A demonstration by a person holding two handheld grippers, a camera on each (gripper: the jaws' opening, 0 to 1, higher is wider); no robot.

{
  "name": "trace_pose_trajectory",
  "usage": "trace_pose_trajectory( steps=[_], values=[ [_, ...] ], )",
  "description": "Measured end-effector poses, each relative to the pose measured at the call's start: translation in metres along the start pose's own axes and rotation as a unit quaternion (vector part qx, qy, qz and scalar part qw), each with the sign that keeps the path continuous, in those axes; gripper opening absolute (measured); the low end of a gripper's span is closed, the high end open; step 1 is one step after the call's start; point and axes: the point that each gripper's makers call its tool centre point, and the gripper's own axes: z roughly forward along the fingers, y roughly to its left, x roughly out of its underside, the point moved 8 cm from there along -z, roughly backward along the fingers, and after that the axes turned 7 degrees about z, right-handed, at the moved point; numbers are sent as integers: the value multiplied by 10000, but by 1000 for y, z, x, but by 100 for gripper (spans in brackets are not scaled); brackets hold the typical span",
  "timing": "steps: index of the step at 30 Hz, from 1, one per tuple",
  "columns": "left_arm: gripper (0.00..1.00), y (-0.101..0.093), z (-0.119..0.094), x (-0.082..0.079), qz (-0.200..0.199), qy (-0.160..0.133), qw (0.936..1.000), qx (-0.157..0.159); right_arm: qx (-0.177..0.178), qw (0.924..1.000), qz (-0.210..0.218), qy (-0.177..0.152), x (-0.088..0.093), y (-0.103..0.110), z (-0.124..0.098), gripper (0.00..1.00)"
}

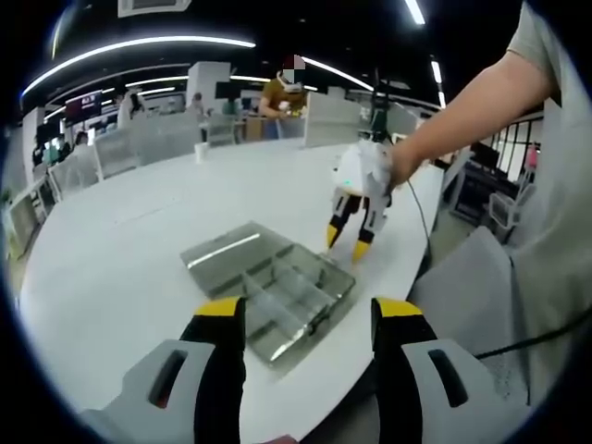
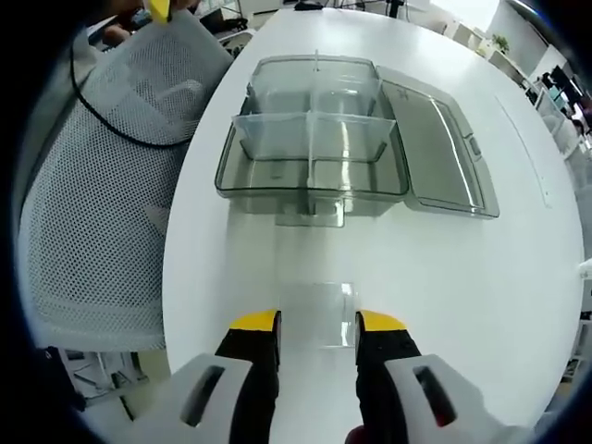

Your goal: Insert the divider into the dual guide fixture by aligning both edges with the guide slots and pushing it downward to the bottom, including one-sided entry, uneven engagement, binding, and posture correction.

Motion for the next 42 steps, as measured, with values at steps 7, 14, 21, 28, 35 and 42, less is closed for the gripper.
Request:
trace_pose_trajectory(
  steps=[7,14,21,28,35,42],
  values=[
    [53,-3,7,-3,30,-4,9999,113,60,10000,-33,5,-1,5,-9,27],
    [52,-8,17,-6,49,-24,9996,264,118,9999,-77,-30,-7,12,-20,27],
    [50,-14,28,-5,-51,6,9990,453,224,9994,-172,-184,-20,22,-32,27],
    [46,-22,38,-7,-89,63,9979,634,342,9983,-307,-366,-33,35,-47,27],
    [42,-30,49,-13,-191,86,9965,808,425,9969,-405,-531,-44,47,-59,27],
    [38,-28,52,-20,-505,60,9956,789,539,9946,-576,-677,-58,57,-71,27]
  ],
)
